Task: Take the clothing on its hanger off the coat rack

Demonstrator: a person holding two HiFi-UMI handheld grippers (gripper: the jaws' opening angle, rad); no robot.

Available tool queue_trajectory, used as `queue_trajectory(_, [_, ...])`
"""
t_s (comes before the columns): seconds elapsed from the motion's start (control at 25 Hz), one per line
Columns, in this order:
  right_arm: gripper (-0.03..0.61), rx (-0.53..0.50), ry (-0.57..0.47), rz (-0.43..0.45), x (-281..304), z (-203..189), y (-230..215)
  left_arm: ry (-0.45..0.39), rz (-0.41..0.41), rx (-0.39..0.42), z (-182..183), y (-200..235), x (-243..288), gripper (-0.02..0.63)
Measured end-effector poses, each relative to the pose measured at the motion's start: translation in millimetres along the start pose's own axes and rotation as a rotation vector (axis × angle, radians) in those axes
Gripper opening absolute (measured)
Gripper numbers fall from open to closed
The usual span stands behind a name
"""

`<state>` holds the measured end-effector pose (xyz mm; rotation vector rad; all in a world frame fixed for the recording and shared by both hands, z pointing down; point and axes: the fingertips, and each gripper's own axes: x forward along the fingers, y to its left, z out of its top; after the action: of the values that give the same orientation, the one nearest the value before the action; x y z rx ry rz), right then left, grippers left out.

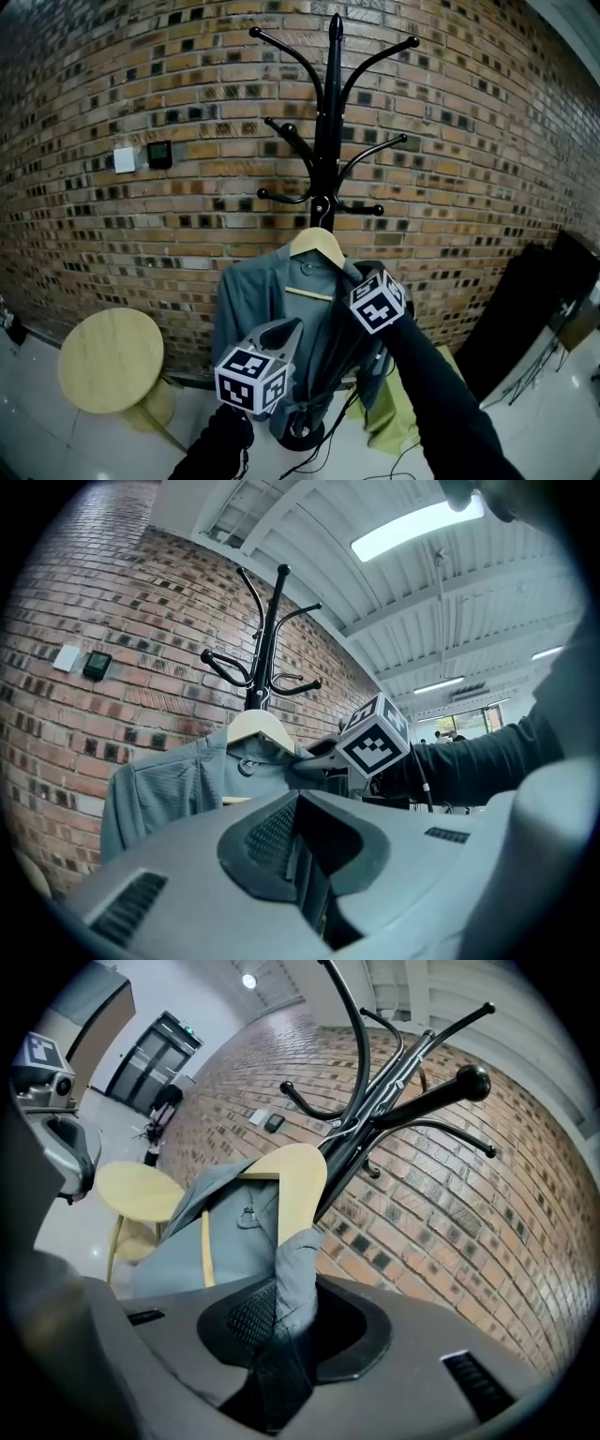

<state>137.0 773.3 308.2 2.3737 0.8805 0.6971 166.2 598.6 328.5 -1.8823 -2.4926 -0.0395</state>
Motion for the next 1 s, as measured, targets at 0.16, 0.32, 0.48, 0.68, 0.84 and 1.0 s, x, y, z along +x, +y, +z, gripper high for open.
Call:
queue_trajectory(0.16, [0.069,0.006,-0.006,0.002,0,1,-1,-0.002,0.002,0.0,1,1,0,-0.008])
queue_trajectory(0.32, [0.067,0.018,-0.012,0.014,-5,2,-1,0.0,-0.001,0.003,0,-1,-2,-0.008])
queue_trajectory(0.48, [0.066,0.014,-0.021,0.008,-11,5,-2,0.0,-0.003,0.0,-3,-3,-4,-0.009])
queue_trajectory(0.68, [0.066,0.003,-0.029,-0.022,-24,13,-13,-0.002,-0.009,-0.003,-4,-7,-7,-0.009])
queue_trajectory(0.84, [0.066,0.0,-0.042,-0.058,-34,22,-25,-0.002,-0.01,0.0,-3,-9,-8,-0.009])
queue_trajectory(1.0, [0.066,-0.002,-0.054,-0.092,-42,33,-38,-0.01,-0.011,0.001,-2,-10,-10,-0.008])
